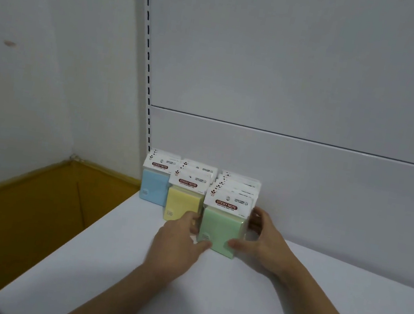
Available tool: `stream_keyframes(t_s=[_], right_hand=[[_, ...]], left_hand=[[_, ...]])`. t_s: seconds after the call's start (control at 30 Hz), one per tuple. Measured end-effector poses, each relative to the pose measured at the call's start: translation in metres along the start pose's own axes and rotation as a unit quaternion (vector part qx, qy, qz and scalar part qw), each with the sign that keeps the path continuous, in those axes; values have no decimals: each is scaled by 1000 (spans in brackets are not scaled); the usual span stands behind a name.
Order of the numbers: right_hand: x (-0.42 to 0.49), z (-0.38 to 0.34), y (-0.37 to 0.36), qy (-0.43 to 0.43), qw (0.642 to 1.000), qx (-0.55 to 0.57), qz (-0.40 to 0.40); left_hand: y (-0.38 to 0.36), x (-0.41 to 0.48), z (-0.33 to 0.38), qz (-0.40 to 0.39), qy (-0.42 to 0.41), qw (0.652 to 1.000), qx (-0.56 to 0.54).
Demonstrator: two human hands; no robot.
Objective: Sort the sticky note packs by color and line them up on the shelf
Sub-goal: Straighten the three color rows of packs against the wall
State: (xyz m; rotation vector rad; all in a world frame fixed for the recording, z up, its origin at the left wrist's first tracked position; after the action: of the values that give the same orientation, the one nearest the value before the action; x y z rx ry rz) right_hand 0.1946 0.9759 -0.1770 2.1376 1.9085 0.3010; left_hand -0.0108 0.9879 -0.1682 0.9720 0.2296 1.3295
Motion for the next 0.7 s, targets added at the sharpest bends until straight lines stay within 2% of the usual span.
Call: stream_keyframes(t_s=[0.1, 0.17, 0.23, 0.3, 0.37, 0.4, 0.47, 0.53, 0.6, 0.7], right_hand=[[-11, -10, 0, 22, 1000, 2, 7], [-20, -18, 2, 10, 999, -13, 46], [-28, -29, 12, 1, 986, -42, 162], [-45, -51, 21, 57, 950, -32, 304], [-66, -80, 12, 125, 917, -27, 377], [-72, -92, -2, 141, 917, -30, 372], [-77, -106, -42, 147, 940, -46, 303], [-73, -104, -88, 100, 972, -66, 200], [-63, -94, -126, 35, 986, -102, 127], [-53, -81, -152, -48, 989, -97, 102]], left_hand=[[19, 3, -5, 14, -9, 1000, -4], [34, 7, -15, 33, -11, 999, 1], [47, 11, -27, 48, -3, 999, -8], [58, 17, -41, 55, 6, 998, -29], [66, 25, -52, 46, 9, 998, -46], [68, 30, -56, 38, 6, 998, -50], [71, 39, -62, 25, 2, 998, -57], [68, 45, -66, 7, -4, 997, -73], [64, 49, -69, -15, -13, 995, -96], [58, 54, -76, -53, -21, 988, -141]])
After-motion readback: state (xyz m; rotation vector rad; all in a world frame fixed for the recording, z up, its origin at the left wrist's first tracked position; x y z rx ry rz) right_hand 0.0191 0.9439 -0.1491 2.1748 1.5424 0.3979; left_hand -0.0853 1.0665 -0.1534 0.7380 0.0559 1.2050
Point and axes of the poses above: each hand's wrist, its own x-axis towards the middle knuckle, its own y-axis out of the back of the hand, z = x × y, the point moved 5 cm from there along x, towards the middle knuckle, and after that the axes turned 10 degrees about -y, right-handed, at the moved point
